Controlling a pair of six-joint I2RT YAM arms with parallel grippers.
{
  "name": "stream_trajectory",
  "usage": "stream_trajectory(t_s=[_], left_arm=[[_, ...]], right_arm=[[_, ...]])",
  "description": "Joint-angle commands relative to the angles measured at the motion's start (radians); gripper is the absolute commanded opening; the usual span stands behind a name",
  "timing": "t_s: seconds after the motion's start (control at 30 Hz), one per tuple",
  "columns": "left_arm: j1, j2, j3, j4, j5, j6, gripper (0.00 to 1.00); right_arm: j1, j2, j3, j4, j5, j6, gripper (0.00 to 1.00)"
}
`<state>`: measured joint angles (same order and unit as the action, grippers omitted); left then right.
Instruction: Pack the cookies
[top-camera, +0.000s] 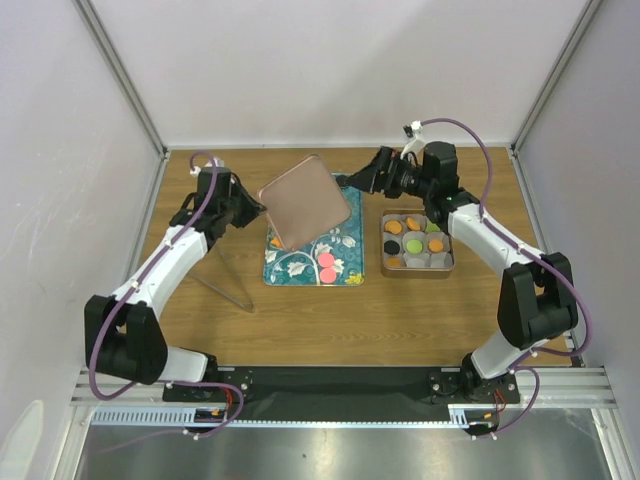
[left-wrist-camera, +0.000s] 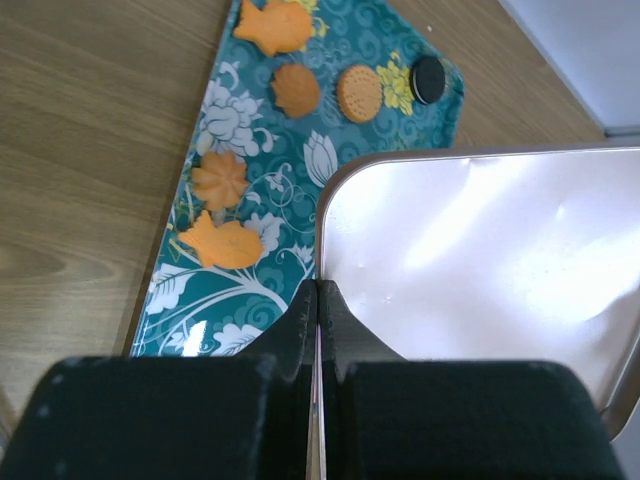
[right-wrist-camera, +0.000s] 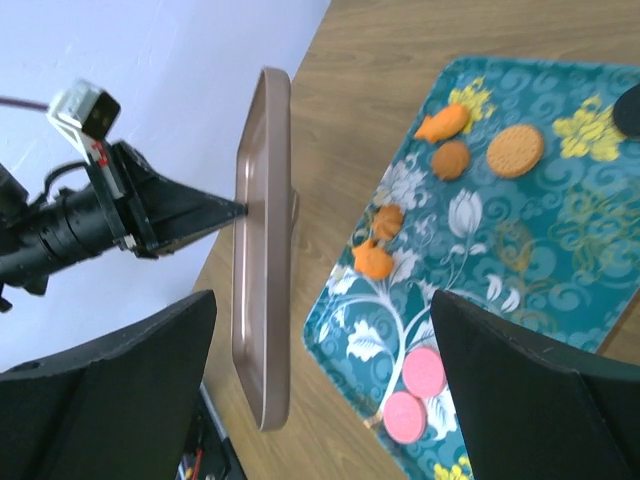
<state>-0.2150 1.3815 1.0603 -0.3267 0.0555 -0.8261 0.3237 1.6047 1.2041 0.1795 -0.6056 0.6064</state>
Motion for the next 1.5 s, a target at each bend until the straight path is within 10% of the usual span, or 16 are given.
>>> stream_trajectory(t_s=[0.0, 0.53, 0.97, 1.2, 1.47], left_arm=[[-0.033, -0.053, 0.018, 0.011, 0.026, 0.085, 0.00], [-0.145, -0.004, 0.047, 0.026, 0.099, 0.222, 0.00], [-0.211, -0.038, 0.015, 0.115, 0.145, 0.228, 0.01], [-0.218, -0.100, 0.023, 0.109, 0.083, 0.272, 0.43], [-0.395, -0.235, 0.043, 0.136, -0.173, 0.493, 0.74]], right_arm=[[0.014, -0.017, 0.038, -0.106, -0.111, -0.077, 0.96], [0.120, -0.098, -0.020, -0.314, -0.069, -0.163, 0.79], [0.117, -0.129, -0.015, -0.380, -0.039, -0.148, 0.33], [0.095, -0.138, 0.005, -0.411, -0.019, -0.114, 0.03], [0.045, -0.083, 0.113, -0.495, -0.014, -0.065, 0.00]])
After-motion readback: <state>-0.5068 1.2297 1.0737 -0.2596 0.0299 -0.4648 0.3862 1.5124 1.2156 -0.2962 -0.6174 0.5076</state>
